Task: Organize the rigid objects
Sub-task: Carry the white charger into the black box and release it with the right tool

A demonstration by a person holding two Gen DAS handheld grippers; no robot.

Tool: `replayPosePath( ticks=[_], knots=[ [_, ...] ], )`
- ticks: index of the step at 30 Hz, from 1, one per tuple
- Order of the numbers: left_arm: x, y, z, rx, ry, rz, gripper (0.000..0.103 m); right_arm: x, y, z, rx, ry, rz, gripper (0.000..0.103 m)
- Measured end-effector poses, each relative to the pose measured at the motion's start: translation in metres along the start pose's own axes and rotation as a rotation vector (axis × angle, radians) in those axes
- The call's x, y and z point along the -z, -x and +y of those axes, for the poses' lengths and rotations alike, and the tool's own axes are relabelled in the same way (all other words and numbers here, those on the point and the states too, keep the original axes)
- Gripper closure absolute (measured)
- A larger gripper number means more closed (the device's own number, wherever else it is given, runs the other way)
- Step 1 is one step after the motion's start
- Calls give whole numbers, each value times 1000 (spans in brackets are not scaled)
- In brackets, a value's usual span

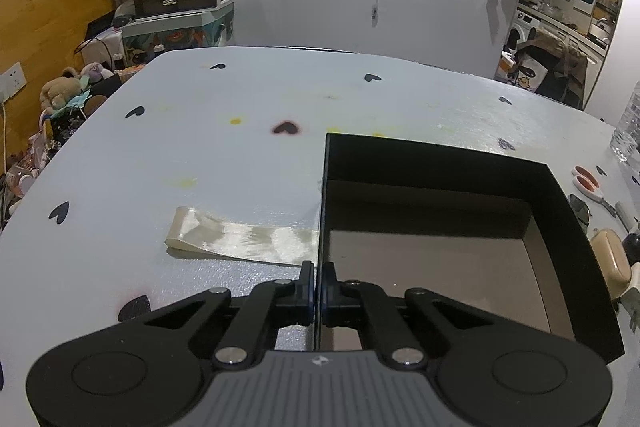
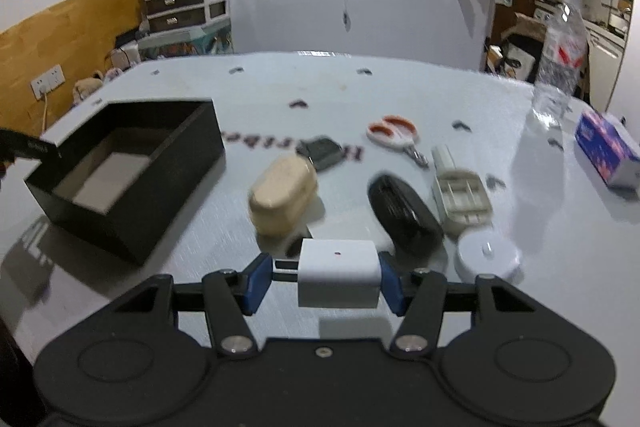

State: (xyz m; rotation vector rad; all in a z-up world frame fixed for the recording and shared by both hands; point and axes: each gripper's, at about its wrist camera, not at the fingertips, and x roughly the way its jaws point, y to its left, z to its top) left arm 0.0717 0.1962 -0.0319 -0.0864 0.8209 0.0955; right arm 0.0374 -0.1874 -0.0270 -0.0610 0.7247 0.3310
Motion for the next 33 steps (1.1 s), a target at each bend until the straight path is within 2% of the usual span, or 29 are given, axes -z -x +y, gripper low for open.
replayPosePath(
  ticks=[5,10,14,18,25,31,33],
  knots=[
    [-1,0,0,7,-19,4,101,-37,-1,21,-48,50,-61,45],
    [0,-1,0,13,-17,-3,101,-75,-16,57,-160,97,-93,45],
    [-1,-2,0,10,-24,-2,101,-94,-42,100,-262,150,-57,45],
    [-1,-2,1,12,-26,-1,101,-110,-77,137,-339,152,22,45],
    [-1,-3,1,30,-18,-6,100,-125,-143,176,-334,36,188,45],
    [-2,-5,2,45,-9,-5,100,-132,-179,205,-312,-58,263,45],
    [-3,-5,1,46,-10,-4,100,-132,-183,210,-296,-73,253,45]
  ],
)
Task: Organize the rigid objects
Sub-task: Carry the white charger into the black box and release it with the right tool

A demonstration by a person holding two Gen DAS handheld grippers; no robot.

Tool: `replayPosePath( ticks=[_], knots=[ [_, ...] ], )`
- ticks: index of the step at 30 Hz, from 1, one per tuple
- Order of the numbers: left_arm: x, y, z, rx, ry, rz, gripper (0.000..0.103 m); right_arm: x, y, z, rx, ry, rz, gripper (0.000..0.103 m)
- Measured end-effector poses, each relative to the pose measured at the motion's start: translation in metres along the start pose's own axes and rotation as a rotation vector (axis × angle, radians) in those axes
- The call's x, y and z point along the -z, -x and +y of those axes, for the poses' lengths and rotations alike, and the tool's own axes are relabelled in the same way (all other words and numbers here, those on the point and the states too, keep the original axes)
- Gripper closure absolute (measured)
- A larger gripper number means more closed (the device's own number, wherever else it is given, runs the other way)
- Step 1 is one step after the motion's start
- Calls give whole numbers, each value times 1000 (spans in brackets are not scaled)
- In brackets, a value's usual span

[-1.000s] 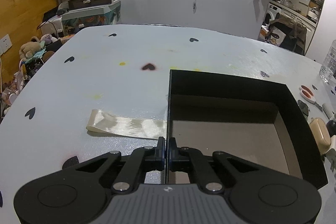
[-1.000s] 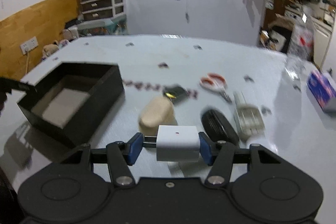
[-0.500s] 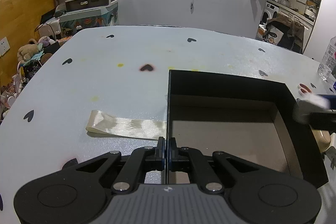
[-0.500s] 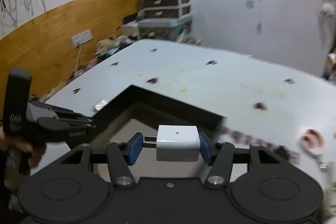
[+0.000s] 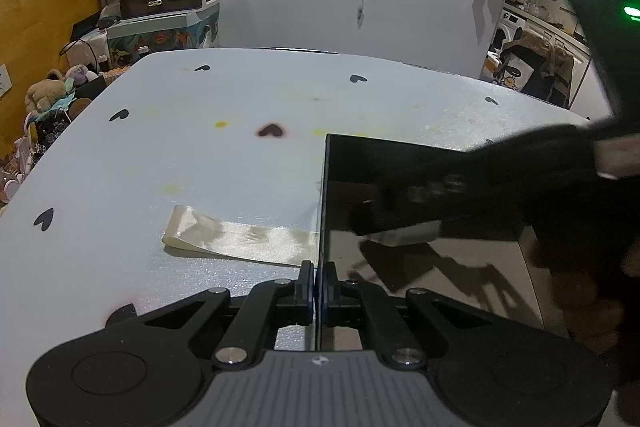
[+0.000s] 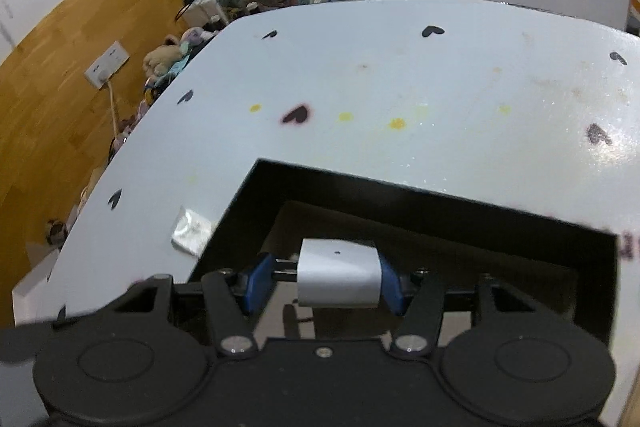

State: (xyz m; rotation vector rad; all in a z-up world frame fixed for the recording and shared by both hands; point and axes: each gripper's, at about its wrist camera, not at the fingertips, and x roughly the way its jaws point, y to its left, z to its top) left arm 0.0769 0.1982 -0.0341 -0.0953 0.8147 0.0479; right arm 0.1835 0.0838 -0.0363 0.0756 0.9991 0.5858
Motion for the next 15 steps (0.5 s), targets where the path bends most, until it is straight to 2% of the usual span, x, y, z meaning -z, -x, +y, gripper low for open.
replayPosePath(
  ticks=[7,15],
  knots=[
    [2,1,1,10,22,-3,99,2,3,-6,-32,-48,34,40],
    [1,1,2,8,46,-3,99,8,36,-20,-63,-43,2,40]
  ],
)
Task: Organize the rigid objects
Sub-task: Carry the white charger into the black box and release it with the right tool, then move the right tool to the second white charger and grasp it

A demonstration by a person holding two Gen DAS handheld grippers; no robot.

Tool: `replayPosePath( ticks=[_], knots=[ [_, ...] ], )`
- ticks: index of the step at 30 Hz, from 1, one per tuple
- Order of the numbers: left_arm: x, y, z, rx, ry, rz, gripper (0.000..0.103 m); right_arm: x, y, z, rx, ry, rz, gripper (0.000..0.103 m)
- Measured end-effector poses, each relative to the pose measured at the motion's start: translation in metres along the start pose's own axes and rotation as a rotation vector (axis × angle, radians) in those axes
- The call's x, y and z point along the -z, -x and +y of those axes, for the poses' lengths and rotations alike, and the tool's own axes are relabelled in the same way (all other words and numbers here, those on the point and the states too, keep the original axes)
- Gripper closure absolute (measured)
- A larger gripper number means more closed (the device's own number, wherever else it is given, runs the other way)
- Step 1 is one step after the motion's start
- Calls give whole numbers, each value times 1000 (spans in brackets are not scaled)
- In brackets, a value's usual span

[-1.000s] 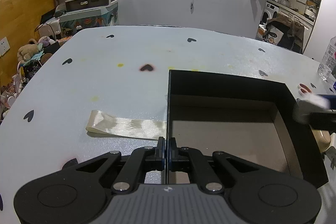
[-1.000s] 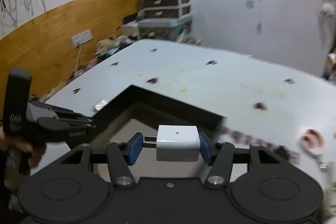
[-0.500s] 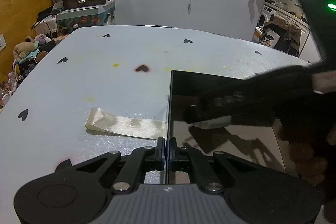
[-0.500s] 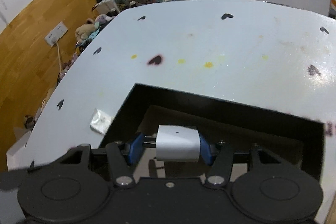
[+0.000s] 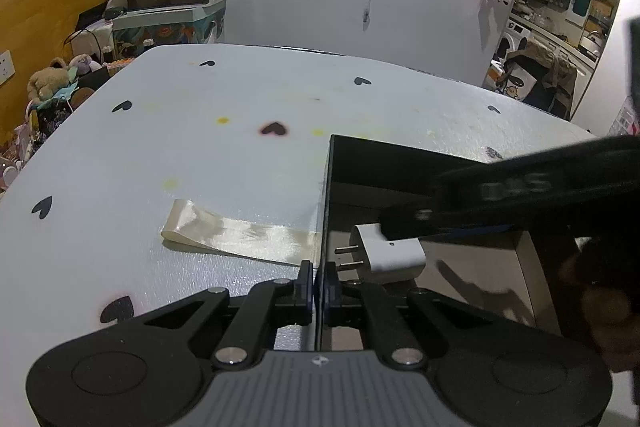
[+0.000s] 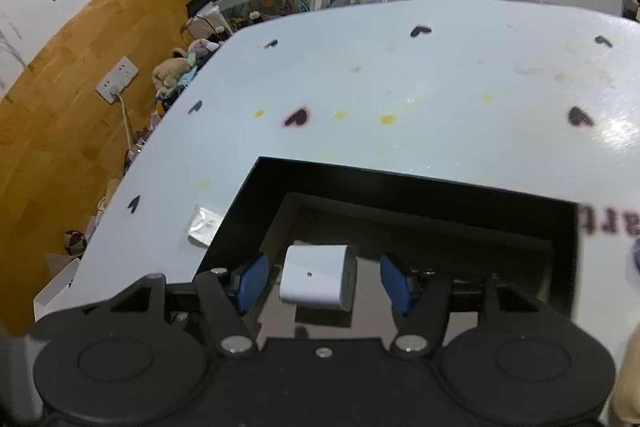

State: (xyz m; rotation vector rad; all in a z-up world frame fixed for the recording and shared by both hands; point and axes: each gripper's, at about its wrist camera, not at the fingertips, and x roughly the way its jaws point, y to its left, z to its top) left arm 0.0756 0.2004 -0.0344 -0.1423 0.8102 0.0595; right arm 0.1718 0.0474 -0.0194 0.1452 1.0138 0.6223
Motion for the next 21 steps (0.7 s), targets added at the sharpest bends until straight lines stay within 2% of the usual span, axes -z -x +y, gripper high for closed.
replayPosePath(
  ticks=[5,9,12,15,21],
  knots=[
    [0,0,0,-7,12,-1,99,11,44,-11,-39,32,-59,38],
    [1,1,-1,-9,18,-6,99,30,87,-25,-34,91,-134,32],
    [1,1,-1,-9,19,-9,99,48,114,-43,9,115,-194,29],
    [1,1,-1,-9,18,-9,99,70,135,-63,86,127,-239,28],
    [1,1,-1,-11,19,-10,99,112,157,-98,217,107,-284,21]
  ],
)
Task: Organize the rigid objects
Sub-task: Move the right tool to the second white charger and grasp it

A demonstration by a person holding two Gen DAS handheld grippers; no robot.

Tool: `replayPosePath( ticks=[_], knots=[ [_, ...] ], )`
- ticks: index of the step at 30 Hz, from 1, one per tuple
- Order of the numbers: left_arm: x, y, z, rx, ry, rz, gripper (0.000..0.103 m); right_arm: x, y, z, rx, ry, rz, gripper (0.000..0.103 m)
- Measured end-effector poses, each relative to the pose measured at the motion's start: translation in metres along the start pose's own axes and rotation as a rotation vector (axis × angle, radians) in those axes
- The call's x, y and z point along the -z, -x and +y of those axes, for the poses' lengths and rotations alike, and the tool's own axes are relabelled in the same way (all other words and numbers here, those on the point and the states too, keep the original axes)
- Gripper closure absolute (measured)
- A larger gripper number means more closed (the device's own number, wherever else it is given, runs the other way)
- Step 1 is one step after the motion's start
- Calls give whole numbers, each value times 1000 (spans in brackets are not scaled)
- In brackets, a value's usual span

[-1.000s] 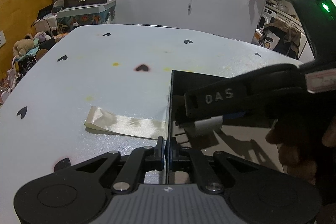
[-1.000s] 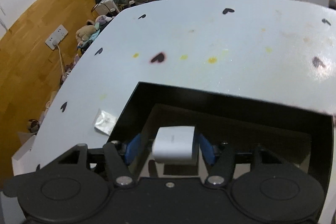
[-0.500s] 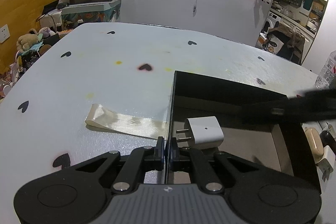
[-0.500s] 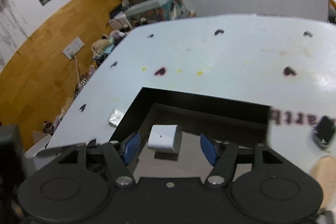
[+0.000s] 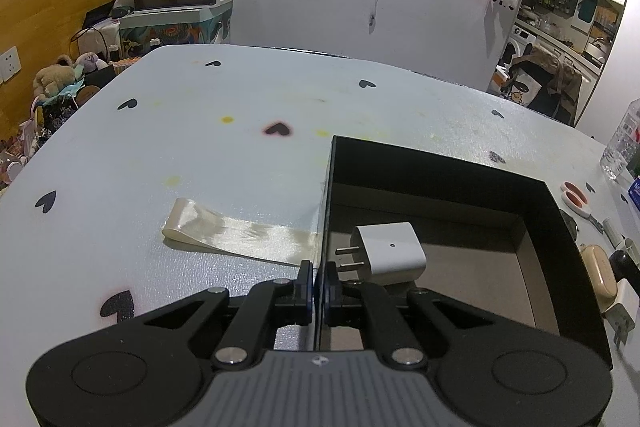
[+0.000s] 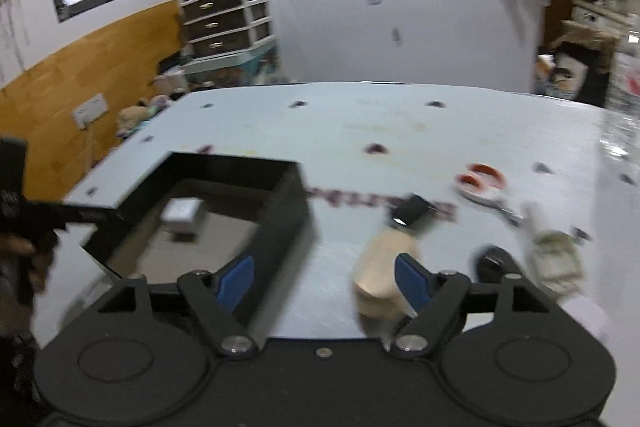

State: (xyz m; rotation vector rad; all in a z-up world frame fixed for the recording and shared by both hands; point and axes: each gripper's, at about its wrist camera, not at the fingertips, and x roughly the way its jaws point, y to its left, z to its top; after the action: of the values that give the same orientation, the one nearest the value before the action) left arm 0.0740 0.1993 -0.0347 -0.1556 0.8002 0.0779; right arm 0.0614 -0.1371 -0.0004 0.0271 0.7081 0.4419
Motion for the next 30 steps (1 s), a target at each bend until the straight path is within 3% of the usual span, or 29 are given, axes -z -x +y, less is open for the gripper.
replayPosePath(
  ticks=[6,11,19,26,30],
  knots=[
    [1,1,1,0,20,-7,98,35,14,-24,110,-31,-29,10],
    [3,2,1,2,41,-12,98,53,15,-32,184,7,-55,7],
    [5,4,3,11,70,-18,97,55,-5,-44,86,84,-52,7],
    [5,4,3,8,81,-17,96,51,-34,-67,109,75,-10,7],
    [5,4,3,6,85,-16,96,54,-32,-71,39,71,17,10]
  ],
)
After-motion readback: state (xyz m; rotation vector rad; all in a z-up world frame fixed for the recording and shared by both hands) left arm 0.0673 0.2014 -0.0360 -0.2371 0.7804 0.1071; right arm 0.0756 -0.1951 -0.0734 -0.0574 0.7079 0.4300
